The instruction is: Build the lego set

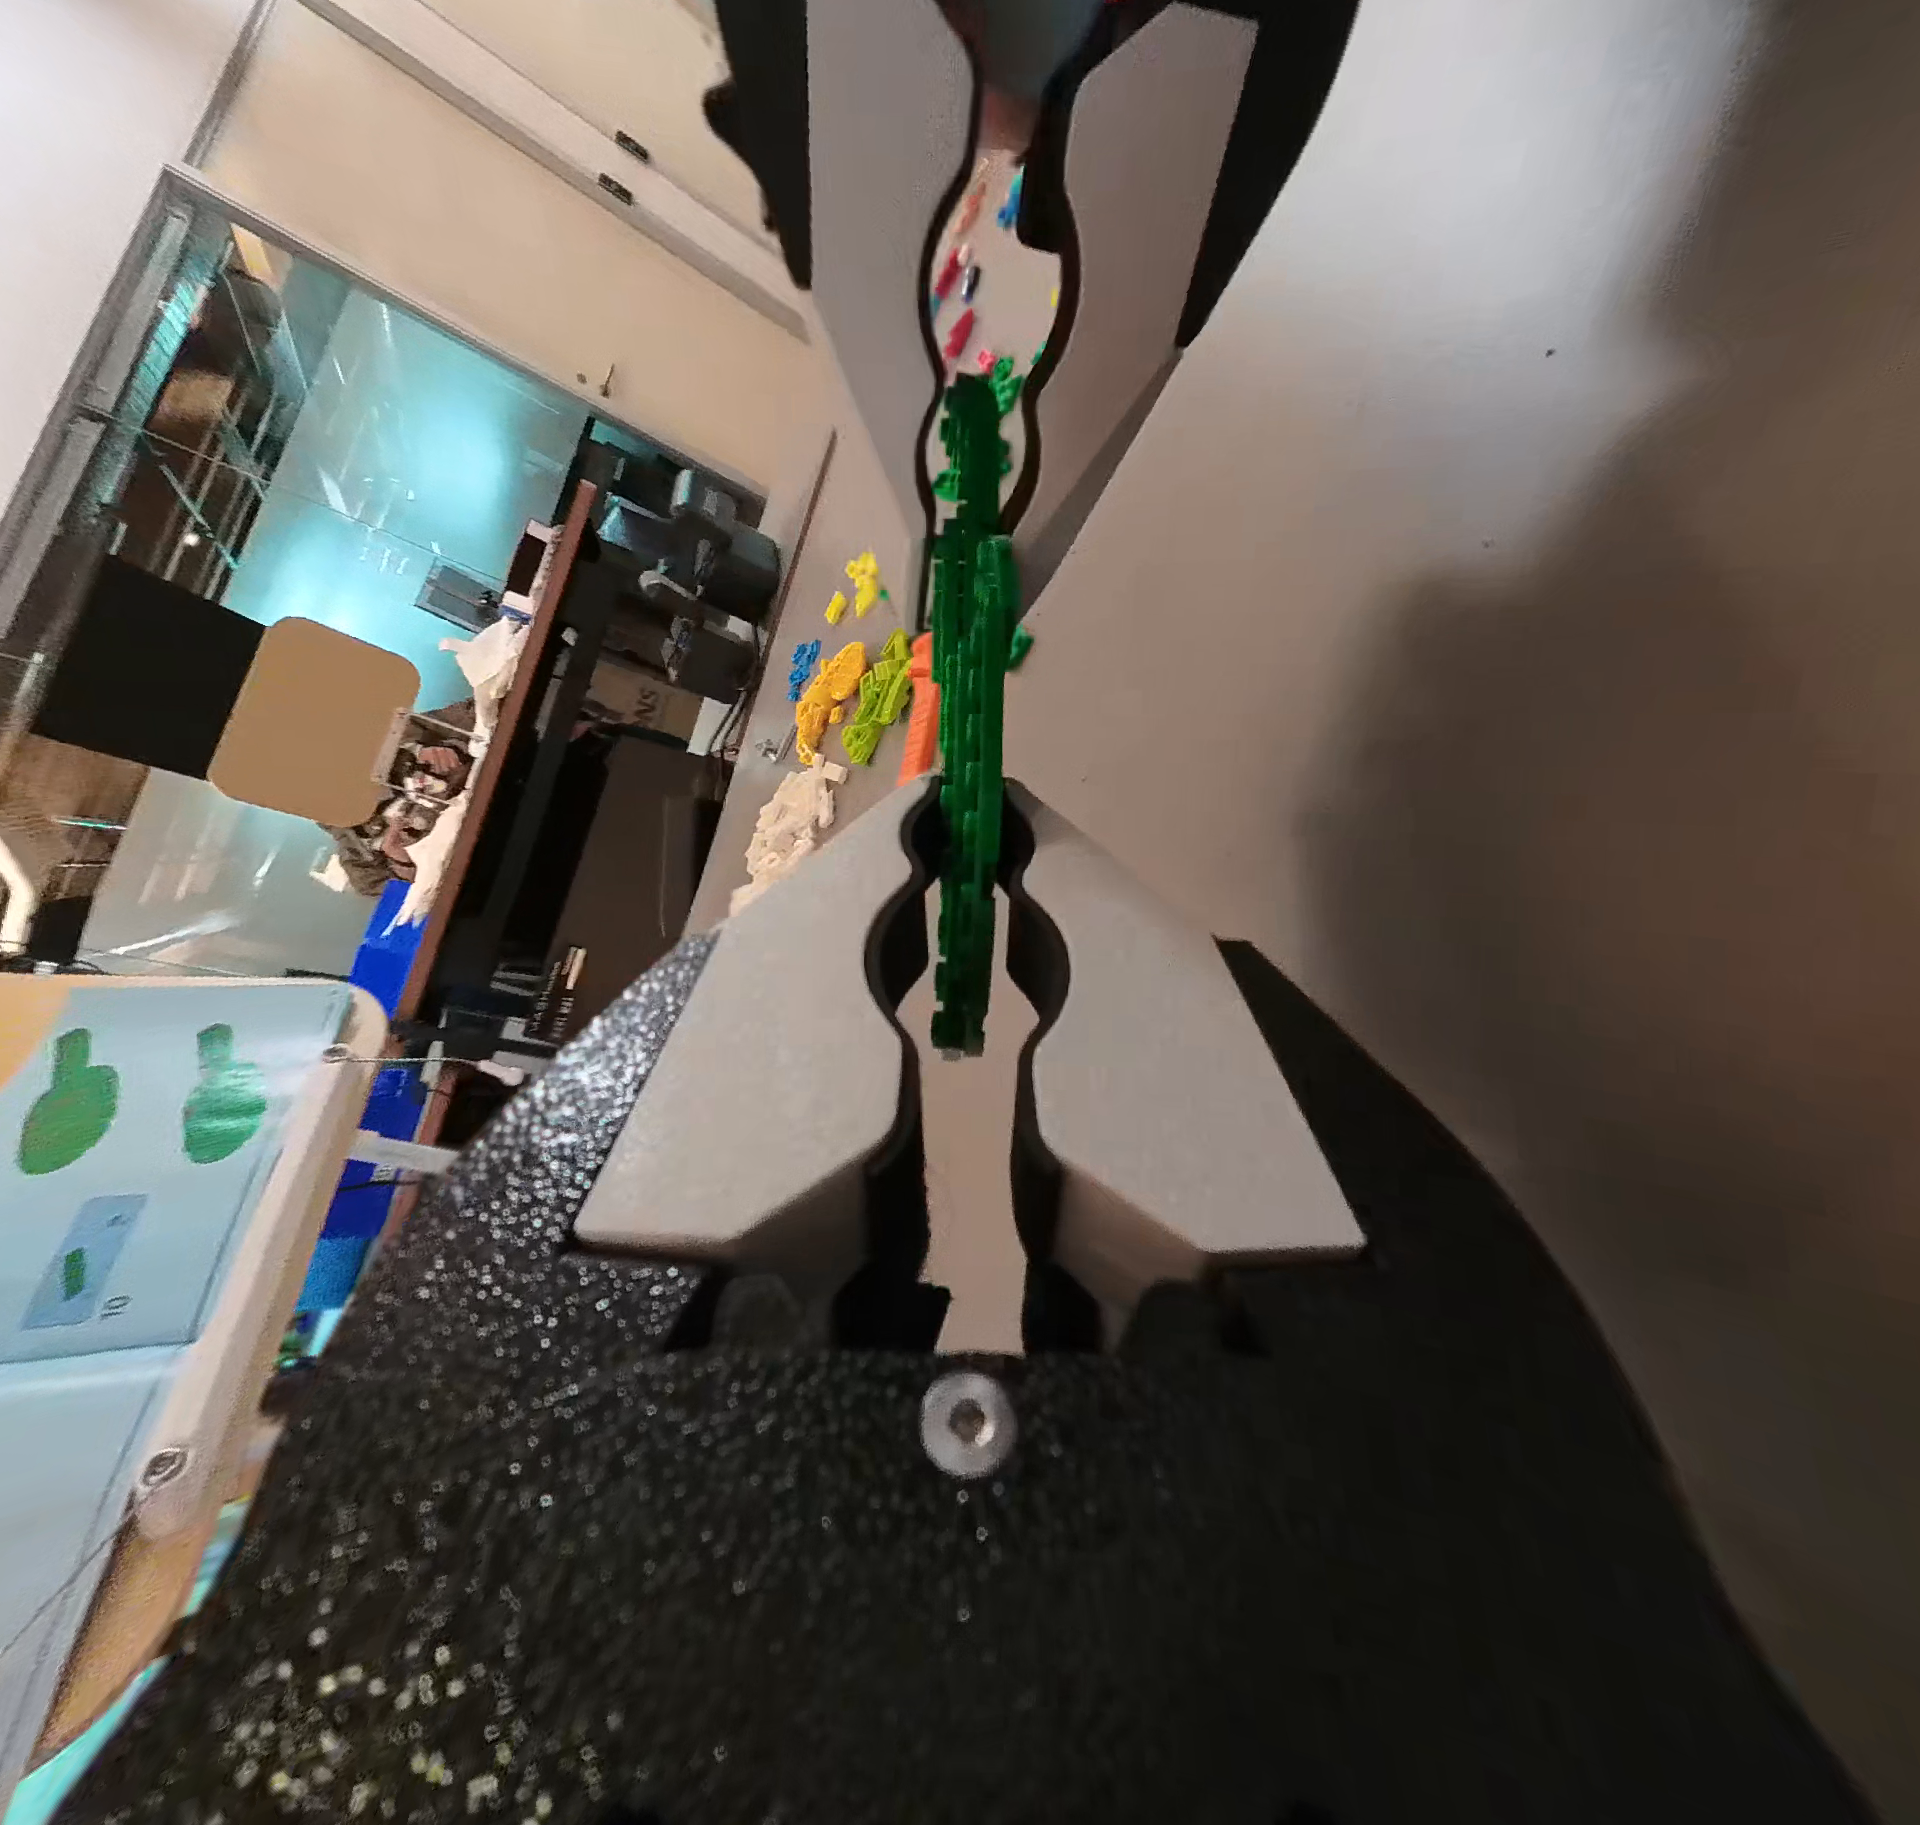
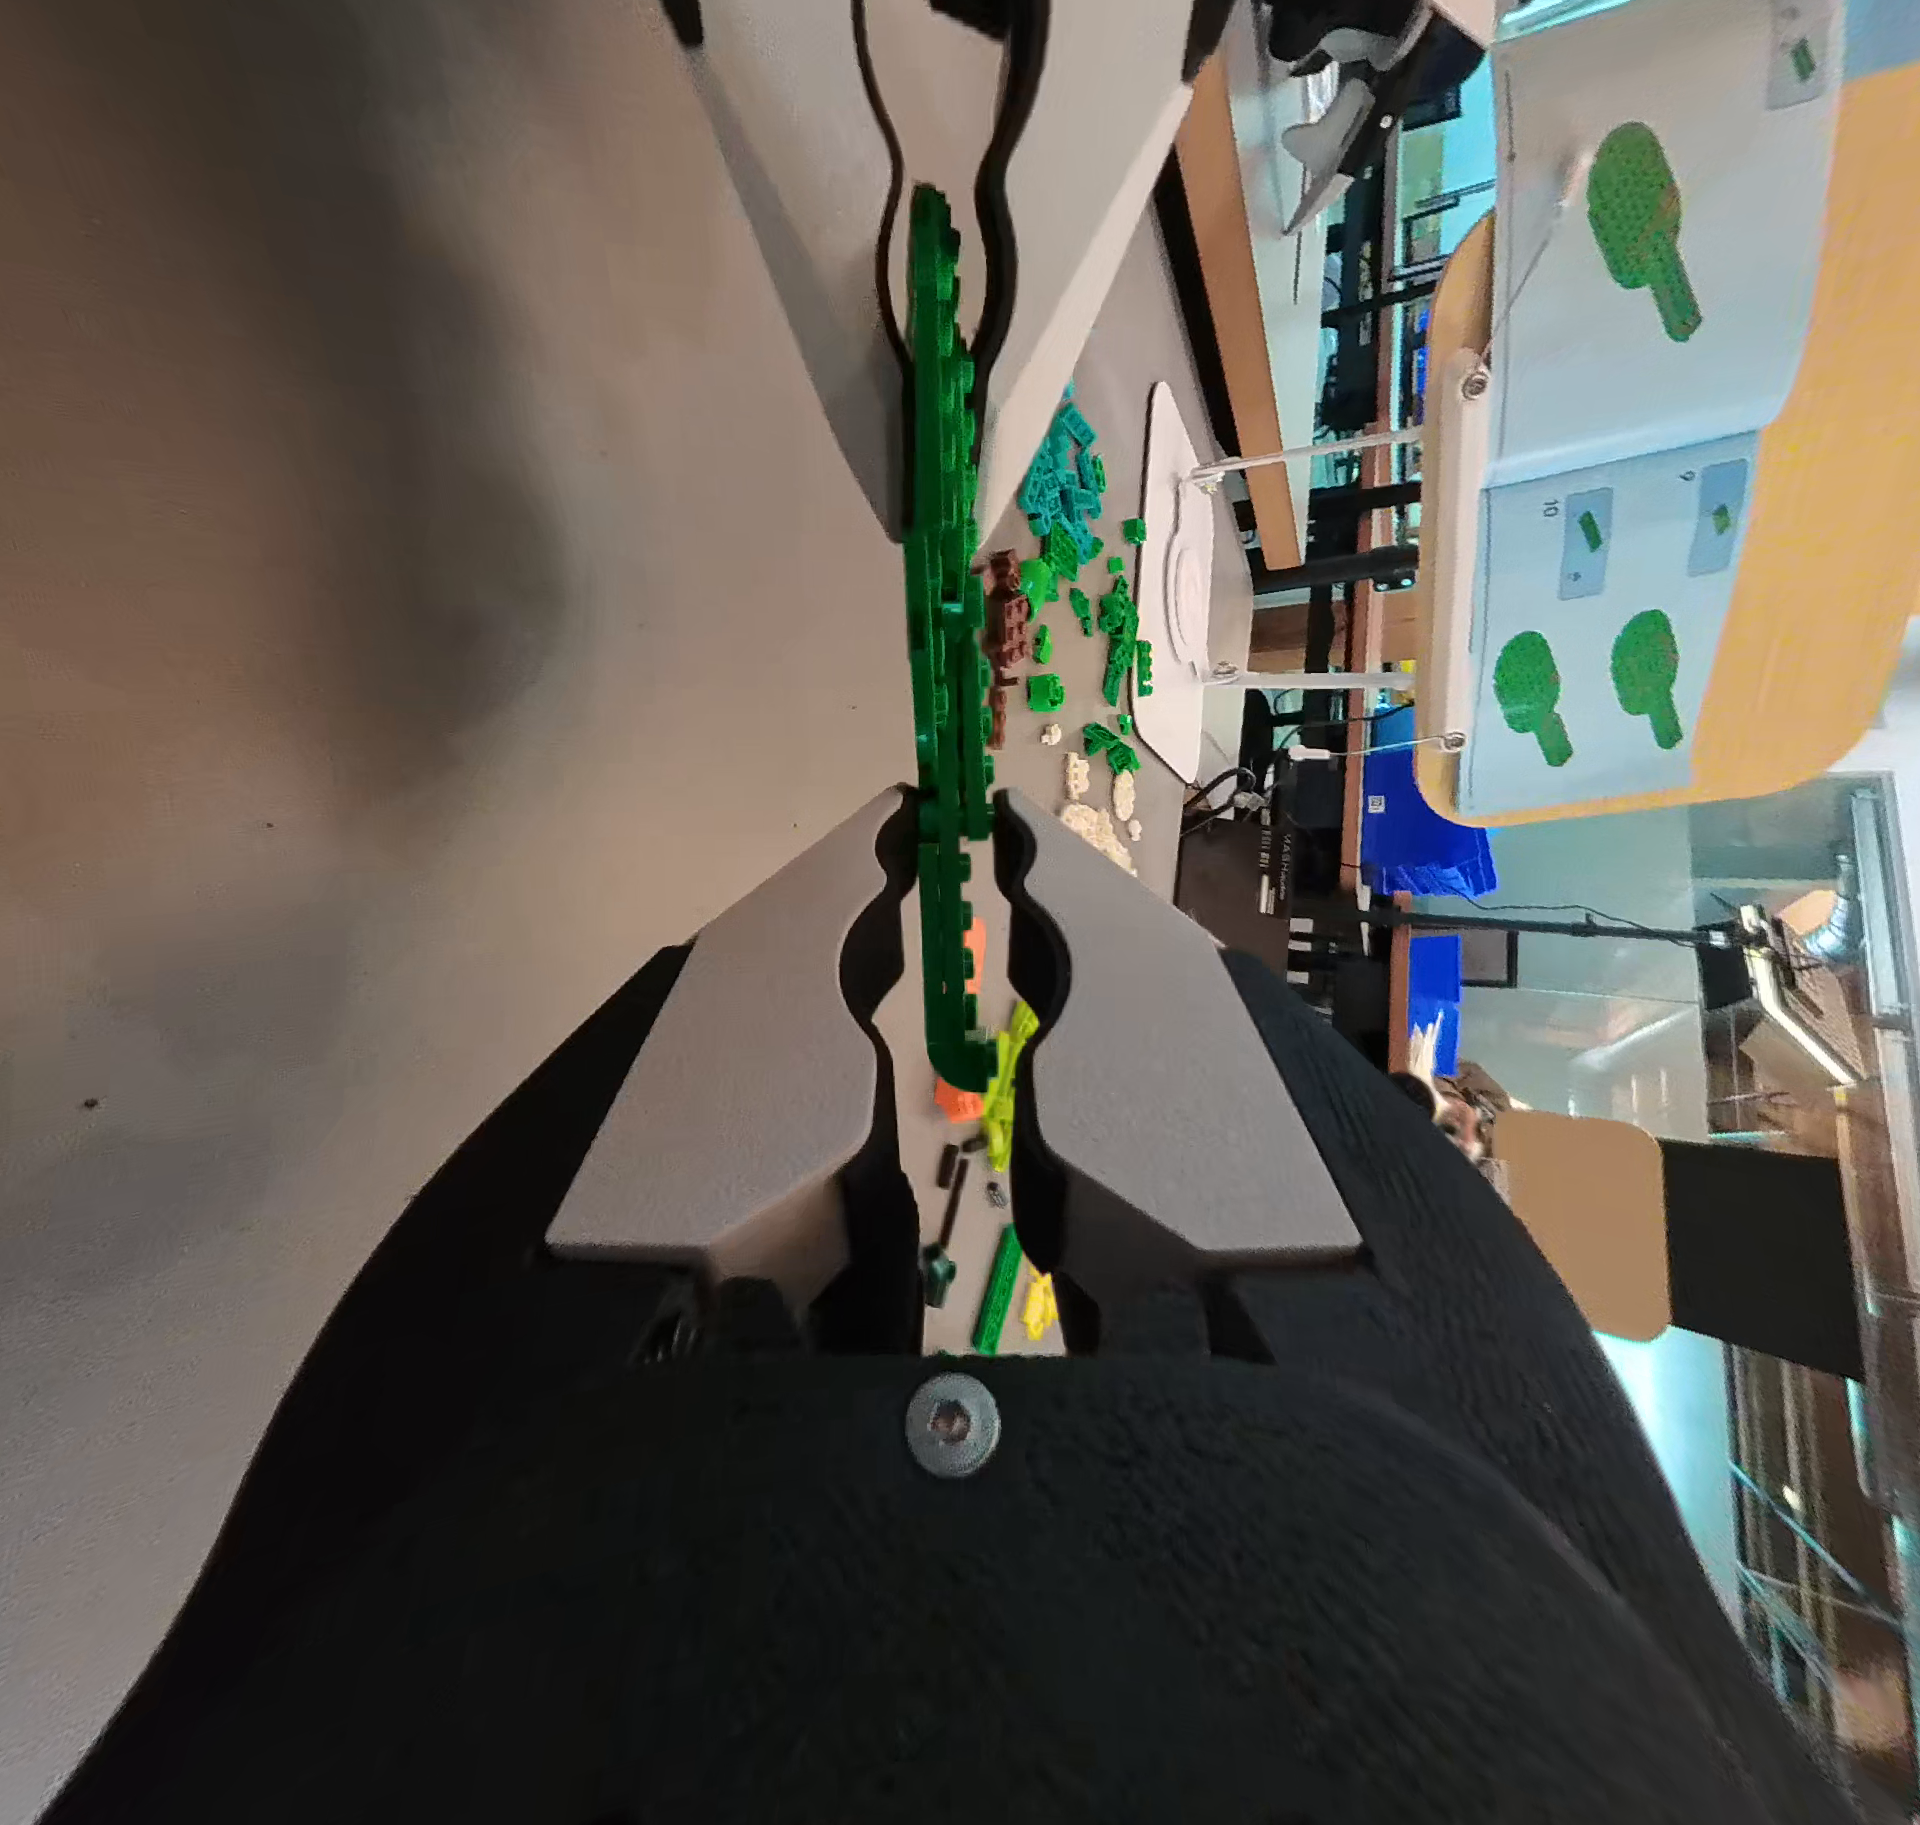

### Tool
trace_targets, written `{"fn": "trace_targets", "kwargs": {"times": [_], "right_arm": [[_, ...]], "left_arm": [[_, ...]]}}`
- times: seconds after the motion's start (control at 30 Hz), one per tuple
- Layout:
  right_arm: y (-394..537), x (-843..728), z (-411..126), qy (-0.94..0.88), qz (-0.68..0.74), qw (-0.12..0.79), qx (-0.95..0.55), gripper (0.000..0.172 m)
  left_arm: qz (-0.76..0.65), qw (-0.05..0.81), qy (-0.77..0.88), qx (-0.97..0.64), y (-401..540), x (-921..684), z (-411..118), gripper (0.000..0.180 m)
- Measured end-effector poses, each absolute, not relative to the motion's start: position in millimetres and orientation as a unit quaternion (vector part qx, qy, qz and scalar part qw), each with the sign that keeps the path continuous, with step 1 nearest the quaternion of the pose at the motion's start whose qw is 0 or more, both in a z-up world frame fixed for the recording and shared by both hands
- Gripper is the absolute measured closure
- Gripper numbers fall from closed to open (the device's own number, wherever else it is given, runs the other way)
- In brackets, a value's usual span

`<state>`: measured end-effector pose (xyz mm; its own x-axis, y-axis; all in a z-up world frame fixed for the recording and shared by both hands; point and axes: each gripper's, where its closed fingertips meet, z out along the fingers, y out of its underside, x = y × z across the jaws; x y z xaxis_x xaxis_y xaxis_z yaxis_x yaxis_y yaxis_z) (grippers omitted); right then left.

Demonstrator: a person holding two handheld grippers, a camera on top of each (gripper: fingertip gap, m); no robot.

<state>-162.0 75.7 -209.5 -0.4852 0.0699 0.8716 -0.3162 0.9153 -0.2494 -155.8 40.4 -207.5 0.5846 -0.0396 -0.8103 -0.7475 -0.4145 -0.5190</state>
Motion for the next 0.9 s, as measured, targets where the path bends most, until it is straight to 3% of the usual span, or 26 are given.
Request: {"fn": "trace_targets", "kwargs": {"times": [0.33,0.43,0.5,0.67,0.8,0.9], "right_arm": [[77.5,-160.3,-236.6,-0.885,0.232,0.403,-0.008,0.161],[66.6,-152.8,-235.2,-0.89,0.272,0.365,-0.016,0.161],[59.8,-146.9,-237.3,-0.894,0.284,0.346,-0.01,0.161],[51.3,-137.2,-248.0,-0.905,0.295,0.308,-0.006,0.161],[47.5,-135.4,-249.7,-0.905,0.299,0.301,-0.014,0.161],[47.8,-139.8,-246.9,-0.895,0.281,0.346,0.003,0.16]], "left_arm": [[0.265,0.48,0.198,-0.812,43.9,-158.6,-230.9,0.172],[0.259,0.471,0.196,-0.82,47.7,-156.5,-234.2,0.142],[0.239,0.46,0.213,-0.828,51.6,-146.7,-241.2,0.138],[0.229,0.459,0.245,-0.823,54.9,-133.9,-245.9,0.166],[0.215,0.465,0.248,-0.822,54.2,-130.5,-246.3,0.169],[0.199,0.46,0.219,-0.838,53.3,-135.4,-245.7,0.17]]}}
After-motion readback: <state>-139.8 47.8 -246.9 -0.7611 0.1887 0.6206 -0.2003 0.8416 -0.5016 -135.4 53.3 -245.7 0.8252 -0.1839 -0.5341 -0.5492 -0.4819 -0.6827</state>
